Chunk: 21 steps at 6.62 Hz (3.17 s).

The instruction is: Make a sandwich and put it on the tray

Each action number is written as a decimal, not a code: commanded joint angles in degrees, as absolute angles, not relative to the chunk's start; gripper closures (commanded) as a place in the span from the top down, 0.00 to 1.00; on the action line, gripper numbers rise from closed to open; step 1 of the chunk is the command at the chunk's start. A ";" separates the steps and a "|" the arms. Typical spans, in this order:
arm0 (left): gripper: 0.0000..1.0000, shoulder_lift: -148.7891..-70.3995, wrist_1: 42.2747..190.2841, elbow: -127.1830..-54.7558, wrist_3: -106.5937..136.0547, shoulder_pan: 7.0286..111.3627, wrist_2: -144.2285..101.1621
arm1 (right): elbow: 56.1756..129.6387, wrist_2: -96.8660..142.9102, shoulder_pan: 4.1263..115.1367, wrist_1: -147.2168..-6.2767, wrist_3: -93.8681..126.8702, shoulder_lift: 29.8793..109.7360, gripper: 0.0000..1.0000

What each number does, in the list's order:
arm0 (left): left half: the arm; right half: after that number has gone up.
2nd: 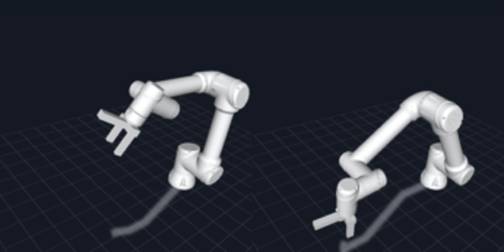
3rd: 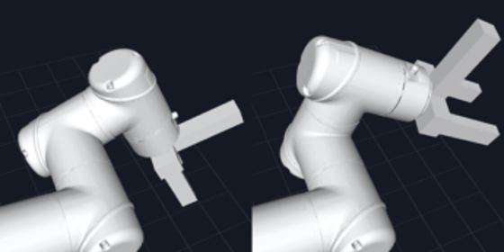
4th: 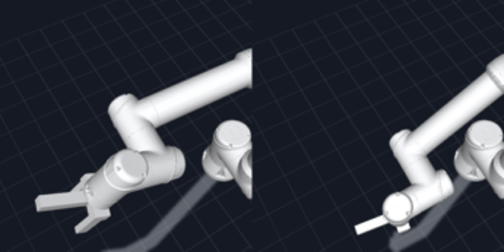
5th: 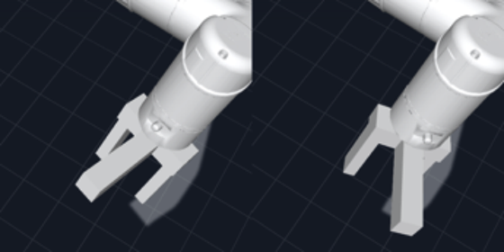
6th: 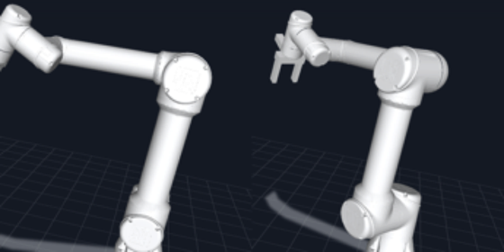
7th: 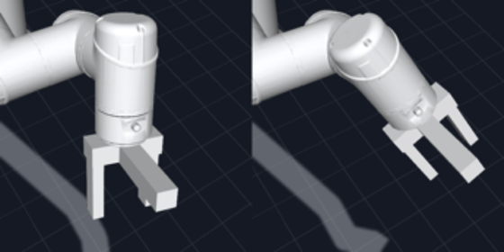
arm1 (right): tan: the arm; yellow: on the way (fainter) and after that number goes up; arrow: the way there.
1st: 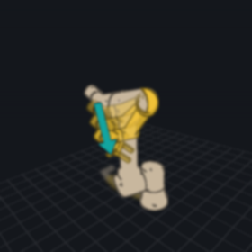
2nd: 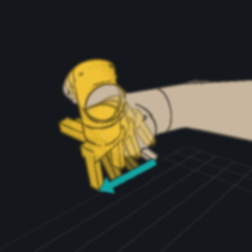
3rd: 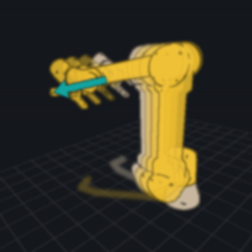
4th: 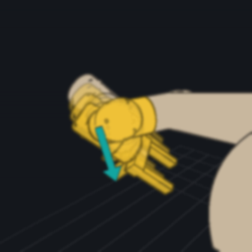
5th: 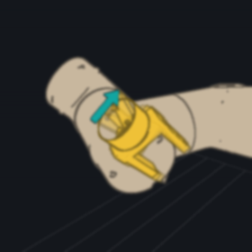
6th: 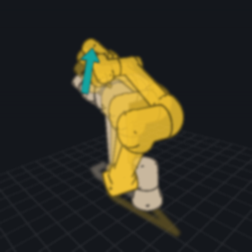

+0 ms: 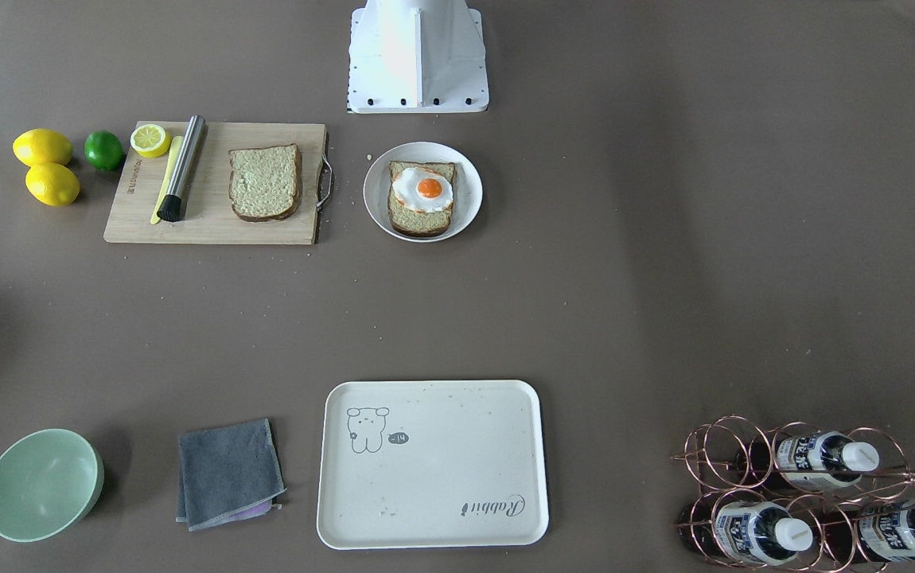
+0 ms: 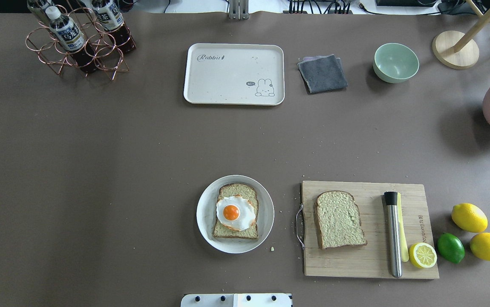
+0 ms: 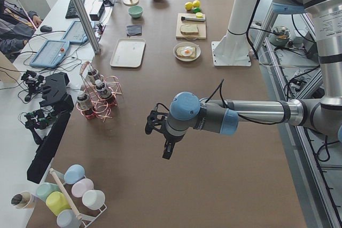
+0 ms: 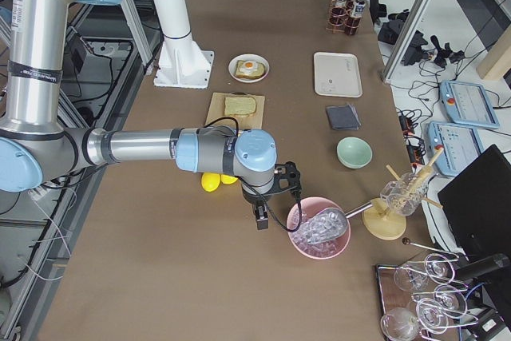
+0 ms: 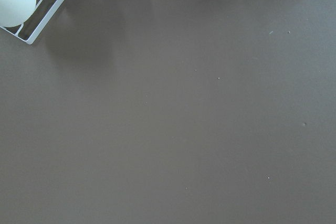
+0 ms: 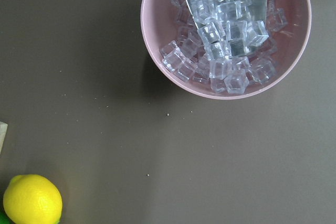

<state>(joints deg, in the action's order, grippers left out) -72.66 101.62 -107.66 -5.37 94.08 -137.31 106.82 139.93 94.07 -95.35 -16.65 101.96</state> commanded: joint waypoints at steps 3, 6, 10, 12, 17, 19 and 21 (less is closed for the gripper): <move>0.98 -71.20 101.78 -107.49 -5.19 94.04 -137.37 | 108.02 150.19 83.99 -76.56 4.32 104.06 1.00; 0.98 -71.45 101.78 -106.79 -5.27 93.96 -137.20 | 107.93 139.27 60.11 -39.81 54.74 104.68 0.99; 0.98 -71.89 101.78 -106.70 -5.27 93.96 -137.02 | 108.55 127.05 37.76 -36.04 75.04 95.81 0.93; 0.98 -72.77 101.69 -106.00 -5.27 93.96 -136.93 | 108.19 110.11 28.34 -36.12 75.06 95.71 0.93; 0.98 -73.12 101.69 -106.00 -5.36 93.96 -136.93 | 106.35 109.51 25.40 -36.12 75.23 94.22 0.42; 0.98 -73.21 101.78 -106.00 -5.36 93.96 -136.93 | 107.05 110.21 26.01 -36.21 75.15 94.22 0.00; 0.98 -73.21 101.78 -106.08 -5.27 93.96 -137.19 | 107.14 110.57 27.24 -36.39 75.23 94.22 0.00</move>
